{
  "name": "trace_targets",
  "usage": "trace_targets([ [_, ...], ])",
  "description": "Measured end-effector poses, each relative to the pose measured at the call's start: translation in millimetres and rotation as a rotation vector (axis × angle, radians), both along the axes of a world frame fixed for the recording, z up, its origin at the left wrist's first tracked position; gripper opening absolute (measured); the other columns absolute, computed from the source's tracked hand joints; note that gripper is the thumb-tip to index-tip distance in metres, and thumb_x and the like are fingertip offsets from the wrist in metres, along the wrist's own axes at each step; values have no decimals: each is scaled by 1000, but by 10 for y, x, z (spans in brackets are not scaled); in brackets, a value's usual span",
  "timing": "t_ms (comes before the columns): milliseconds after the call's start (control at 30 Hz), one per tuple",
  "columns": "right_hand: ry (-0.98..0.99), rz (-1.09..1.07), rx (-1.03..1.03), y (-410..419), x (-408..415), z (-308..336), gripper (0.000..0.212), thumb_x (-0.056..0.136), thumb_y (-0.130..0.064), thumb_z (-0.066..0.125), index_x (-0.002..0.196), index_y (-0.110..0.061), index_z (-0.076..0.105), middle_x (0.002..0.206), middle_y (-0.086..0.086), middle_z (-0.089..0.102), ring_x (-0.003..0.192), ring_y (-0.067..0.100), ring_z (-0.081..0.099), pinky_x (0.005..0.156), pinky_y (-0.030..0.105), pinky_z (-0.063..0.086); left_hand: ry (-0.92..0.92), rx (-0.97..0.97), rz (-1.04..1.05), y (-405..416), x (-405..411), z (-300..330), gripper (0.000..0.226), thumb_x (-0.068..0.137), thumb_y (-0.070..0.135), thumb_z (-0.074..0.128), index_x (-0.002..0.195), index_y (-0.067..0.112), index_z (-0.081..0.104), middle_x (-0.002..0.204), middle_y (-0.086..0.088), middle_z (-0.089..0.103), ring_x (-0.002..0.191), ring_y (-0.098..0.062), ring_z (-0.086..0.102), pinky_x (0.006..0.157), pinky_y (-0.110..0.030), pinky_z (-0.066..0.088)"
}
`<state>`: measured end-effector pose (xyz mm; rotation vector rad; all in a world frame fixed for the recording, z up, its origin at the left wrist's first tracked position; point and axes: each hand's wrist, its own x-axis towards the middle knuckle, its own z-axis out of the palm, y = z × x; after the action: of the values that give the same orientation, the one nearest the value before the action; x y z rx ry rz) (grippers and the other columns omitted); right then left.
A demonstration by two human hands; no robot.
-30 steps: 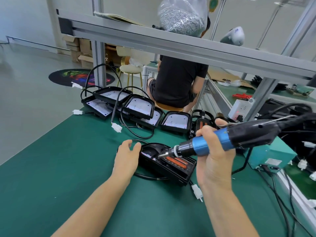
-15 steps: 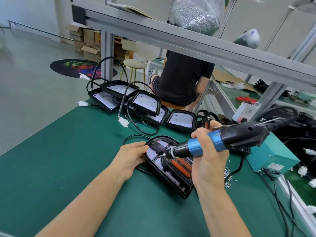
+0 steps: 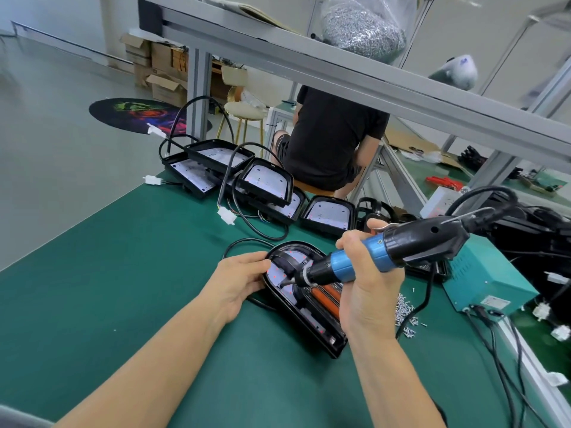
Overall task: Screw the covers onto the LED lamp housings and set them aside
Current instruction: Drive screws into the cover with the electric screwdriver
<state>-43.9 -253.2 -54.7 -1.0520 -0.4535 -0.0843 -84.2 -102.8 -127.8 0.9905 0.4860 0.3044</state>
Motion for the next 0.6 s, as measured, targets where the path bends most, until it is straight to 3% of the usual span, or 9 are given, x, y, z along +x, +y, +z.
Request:
trace_targets([
  [167,13,10,-7,-6,4,3,30,73,-7,71,78,-36,64,74,-2,55,74,14,56,76,30,48,-7,6,6,-10,2,10,20,86,-8,56,98,2,69,86,-9,72,75,-21,65,70,-26,56],
  [400,0,38,-7,-12,-10,11,33,75,-1,71,71,-32,63,71,-9,58,72,10,56,73,22,50,-18,11,5,-17,0,-1,20,87,-8,56,98,2,69,86,-9,72,75,-20,65,68,-24,57],
  [600,23,26,3,-28,-53,24,31,76,-2,73,81,-30,60,76,-1,55,75,14,55,77,28,48,-26,23,5,-15,-6,-20,19,86,-7,57,92,5,70,81,-6,74,72,-19,66,67,-23,58],
])
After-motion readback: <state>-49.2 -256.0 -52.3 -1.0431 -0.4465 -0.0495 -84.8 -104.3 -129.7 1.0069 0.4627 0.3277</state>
